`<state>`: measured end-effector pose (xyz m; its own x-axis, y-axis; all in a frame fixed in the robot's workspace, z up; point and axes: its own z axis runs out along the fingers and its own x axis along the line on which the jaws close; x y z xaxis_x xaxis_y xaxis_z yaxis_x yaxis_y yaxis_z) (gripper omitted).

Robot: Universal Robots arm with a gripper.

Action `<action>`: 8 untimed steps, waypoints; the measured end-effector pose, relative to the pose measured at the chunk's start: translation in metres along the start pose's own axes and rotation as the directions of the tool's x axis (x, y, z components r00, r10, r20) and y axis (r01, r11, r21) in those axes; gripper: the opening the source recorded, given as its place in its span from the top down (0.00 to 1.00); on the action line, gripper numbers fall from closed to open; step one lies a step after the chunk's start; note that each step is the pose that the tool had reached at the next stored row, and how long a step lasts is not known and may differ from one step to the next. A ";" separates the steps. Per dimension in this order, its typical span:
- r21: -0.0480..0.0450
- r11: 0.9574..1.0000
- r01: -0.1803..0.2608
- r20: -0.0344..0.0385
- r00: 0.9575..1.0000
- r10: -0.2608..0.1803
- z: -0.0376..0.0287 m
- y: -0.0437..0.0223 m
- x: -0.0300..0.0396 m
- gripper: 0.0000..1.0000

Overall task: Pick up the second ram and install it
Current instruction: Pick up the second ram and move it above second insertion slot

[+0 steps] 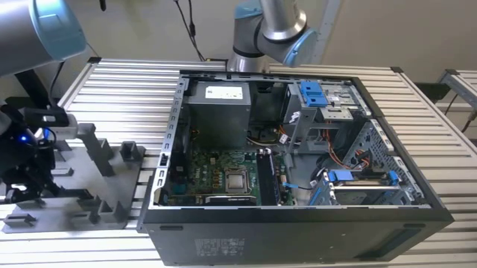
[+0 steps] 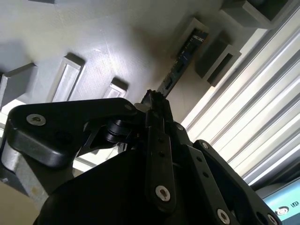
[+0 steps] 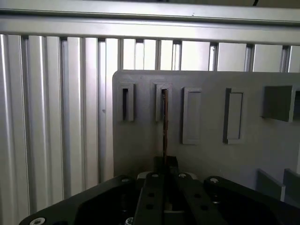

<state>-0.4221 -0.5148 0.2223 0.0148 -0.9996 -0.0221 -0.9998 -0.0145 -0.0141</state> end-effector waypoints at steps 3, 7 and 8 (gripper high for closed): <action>0.000 1.000 -0.003 0.000 1.000 0.003 -0.0022 0.0000 -0.0001 0.86; 0.000 1.000 -0.005 0.000 1.000 0.005 -0.0051 -0.0001 -0.0001 0.86; 0.000 1.000 -0.005 0.000 1.000 0.005 -0.0059 -0.0001 -0.0002 0.86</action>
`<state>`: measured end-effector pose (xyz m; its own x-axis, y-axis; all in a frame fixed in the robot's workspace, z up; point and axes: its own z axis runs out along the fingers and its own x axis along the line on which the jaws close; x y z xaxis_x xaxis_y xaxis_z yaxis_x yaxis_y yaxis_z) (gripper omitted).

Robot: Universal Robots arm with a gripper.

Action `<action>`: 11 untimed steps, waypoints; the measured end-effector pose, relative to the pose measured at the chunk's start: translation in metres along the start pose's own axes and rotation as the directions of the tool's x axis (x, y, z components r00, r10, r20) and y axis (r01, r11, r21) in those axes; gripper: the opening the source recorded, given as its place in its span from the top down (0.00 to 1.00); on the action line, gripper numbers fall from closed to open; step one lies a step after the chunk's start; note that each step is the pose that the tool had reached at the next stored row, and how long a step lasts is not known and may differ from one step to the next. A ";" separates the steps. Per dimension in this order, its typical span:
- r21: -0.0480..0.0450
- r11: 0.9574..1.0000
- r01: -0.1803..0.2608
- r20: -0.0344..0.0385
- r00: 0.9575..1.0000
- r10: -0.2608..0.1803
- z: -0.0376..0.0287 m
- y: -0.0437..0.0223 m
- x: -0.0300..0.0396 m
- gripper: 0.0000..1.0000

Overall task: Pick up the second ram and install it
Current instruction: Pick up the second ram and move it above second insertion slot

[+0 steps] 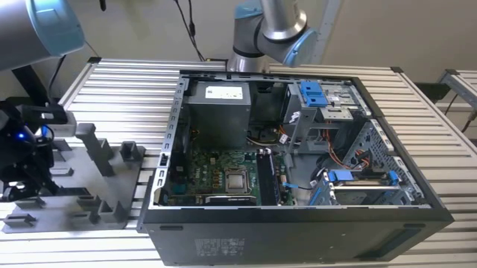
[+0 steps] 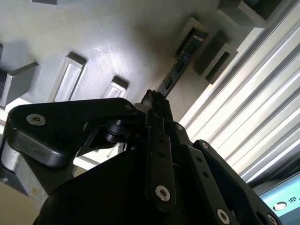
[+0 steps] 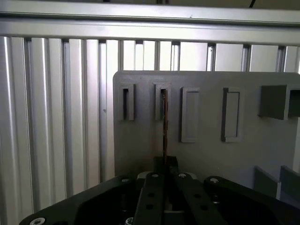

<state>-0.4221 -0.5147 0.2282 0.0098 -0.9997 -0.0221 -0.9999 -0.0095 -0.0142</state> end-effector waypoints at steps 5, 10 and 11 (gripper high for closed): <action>0.000 1.000 0.000 0.000 1.000 0.000 -0.0045 -0.0001 -0.0001 0.86; 0.000 1.000 -0.001 0.000 1.000 0.001 -0.0101 -0.0002 -0.0002 0.86; 0.000 1.000 -0.001 0.000 1.000 0.001 -0.0115 -0.0002 -0.0003 0.86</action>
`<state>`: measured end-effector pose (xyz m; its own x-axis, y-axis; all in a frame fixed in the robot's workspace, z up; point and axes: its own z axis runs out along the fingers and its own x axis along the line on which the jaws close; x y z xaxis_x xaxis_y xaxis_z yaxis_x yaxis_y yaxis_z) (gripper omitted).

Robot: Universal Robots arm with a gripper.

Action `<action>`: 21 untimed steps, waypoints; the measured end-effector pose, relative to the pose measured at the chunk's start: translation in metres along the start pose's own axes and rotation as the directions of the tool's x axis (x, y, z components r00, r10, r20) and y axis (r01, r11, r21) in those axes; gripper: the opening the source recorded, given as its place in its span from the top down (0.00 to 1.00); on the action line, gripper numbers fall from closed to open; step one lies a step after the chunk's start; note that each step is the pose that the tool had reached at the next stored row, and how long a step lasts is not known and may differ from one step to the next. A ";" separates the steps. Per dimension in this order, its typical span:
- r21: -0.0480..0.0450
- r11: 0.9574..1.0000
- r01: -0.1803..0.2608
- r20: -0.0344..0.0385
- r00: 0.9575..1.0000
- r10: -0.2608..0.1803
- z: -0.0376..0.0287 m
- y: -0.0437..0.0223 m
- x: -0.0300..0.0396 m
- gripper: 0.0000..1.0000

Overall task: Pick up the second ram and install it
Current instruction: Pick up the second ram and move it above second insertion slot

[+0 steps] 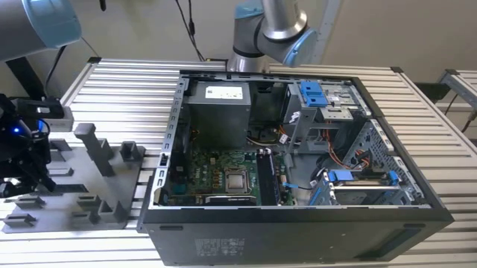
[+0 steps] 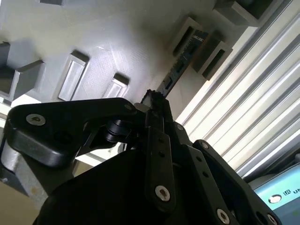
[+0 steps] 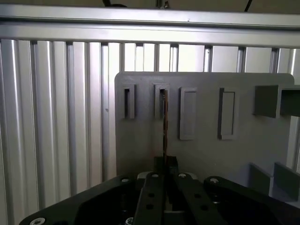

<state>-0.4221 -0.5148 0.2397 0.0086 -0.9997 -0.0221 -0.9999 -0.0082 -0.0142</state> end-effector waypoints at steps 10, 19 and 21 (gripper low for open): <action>0.000 1.000 0.000 0.000 1.000 0.000 -0.0130 -0.0002 -0.0003 0.86; 0.000 1.000 0.000 0.000 1.000 0.000 -0.0238 -0.0004 -0.0005 0.86; 0.000 1.000 0.000 0.000 1.000 0.000 -0.0262 -0.0004 -0.0006 0.86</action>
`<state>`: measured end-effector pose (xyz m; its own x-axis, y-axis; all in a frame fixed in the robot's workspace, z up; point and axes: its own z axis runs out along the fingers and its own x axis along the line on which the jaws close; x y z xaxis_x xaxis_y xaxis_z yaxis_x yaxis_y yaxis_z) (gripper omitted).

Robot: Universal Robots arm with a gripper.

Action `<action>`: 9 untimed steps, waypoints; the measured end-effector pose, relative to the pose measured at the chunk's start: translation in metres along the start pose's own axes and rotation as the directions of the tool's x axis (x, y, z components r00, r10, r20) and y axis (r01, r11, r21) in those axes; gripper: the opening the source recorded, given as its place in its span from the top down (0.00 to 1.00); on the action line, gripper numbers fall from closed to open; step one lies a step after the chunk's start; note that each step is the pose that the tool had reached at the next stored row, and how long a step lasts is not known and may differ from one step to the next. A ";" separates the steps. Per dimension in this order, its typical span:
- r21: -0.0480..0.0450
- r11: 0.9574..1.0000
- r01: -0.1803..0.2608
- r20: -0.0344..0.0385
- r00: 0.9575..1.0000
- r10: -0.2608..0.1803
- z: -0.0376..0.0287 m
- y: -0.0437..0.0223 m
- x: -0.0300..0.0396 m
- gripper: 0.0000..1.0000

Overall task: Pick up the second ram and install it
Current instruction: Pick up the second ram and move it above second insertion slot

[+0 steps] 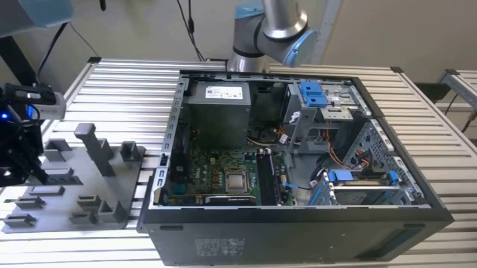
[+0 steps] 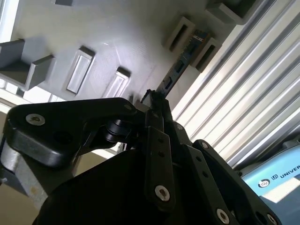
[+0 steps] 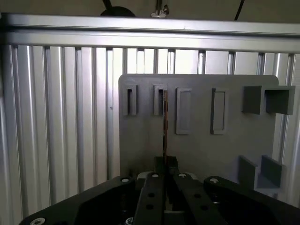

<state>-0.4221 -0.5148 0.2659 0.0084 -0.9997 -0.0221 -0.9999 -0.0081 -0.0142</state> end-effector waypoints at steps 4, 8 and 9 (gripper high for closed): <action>0.000 1.000 0.000 0.000 1.000 0.000 -0.0056 -0.0001 -0.0001 0.86; 0.000 1.000 0.000 0.000 1.000 0.000 -0.0114 -0.0002 -0.0003 0.86; 0.000 1.000 0.000 0.000 1.000 0.000 -0.0130 -0.0002 -0.0003 0.86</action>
<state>-0.4221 -0.5148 0.2789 0.0084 -0.9997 -0.0220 -0.9999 -0.0081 -0.0141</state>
